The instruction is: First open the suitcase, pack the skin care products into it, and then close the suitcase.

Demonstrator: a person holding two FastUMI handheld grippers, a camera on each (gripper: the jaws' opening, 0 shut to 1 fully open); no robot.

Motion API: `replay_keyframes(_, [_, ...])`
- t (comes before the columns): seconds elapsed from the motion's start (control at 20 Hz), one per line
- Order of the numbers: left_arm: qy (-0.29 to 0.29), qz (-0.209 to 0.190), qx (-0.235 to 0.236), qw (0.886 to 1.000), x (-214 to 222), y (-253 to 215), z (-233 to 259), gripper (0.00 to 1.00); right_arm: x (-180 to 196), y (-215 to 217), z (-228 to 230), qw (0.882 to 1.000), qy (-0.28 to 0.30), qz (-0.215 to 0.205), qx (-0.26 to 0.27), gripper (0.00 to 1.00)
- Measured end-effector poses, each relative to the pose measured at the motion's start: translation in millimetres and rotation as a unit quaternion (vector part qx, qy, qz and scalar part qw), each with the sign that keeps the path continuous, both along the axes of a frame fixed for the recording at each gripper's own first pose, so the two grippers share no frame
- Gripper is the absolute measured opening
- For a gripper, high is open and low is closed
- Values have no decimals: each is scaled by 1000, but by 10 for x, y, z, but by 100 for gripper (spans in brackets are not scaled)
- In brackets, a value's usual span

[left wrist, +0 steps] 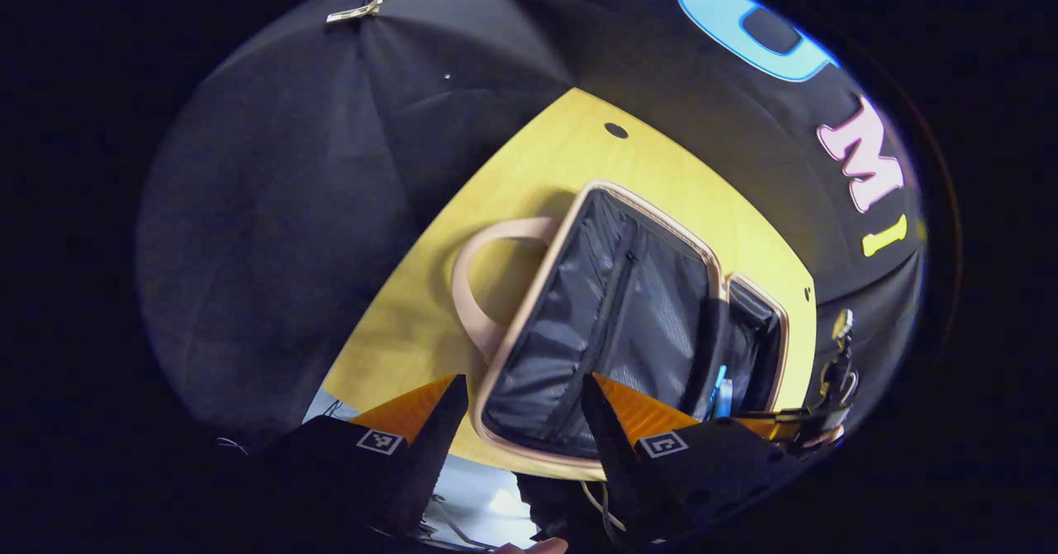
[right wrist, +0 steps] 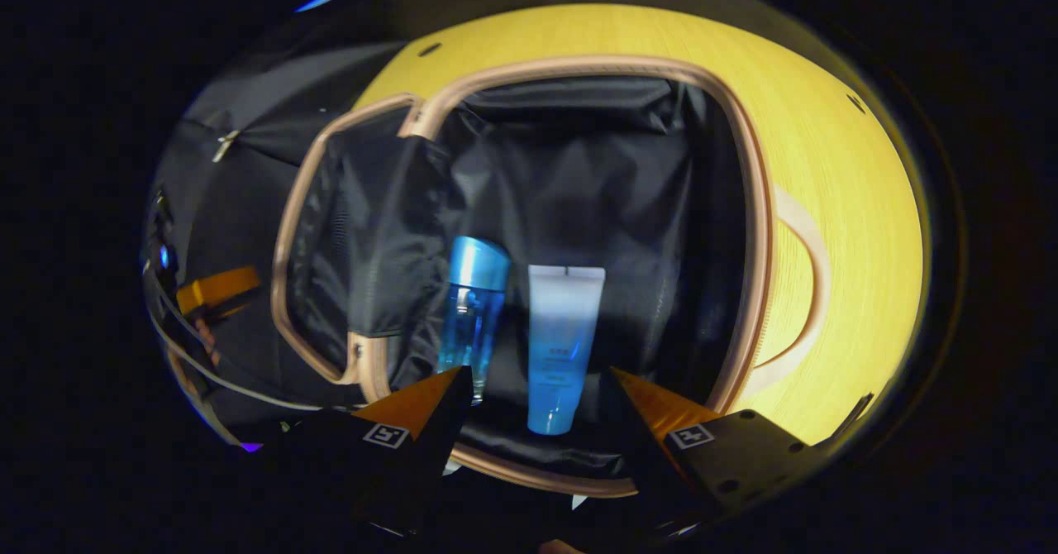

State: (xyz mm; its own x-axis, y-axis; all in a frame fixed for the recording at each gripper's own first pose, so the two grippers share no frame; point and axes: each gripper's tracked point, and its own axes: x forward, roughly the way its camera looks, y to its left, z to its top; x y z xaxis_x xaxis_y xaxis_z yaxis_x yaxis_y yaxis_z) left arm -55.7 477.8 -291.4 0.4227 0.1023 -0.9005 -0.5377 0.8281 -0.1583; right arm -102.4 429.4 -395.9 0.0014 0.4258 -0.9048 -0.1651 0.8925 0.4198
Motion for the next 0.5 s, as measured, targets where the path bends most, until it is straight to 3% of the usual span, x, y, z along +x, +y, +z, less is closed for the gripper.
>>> replay_keyframes(0.2, [24, 17, 28, 999, 175, 474, -131, 88, 125, -148, 566, 991, -120, 49, 23, 98])
replay_keyframes(0.5, [89, 28, 28, 995, 410, 850, -556, 88, 191, -612, 937, 986, -164, 9, 20, 97])
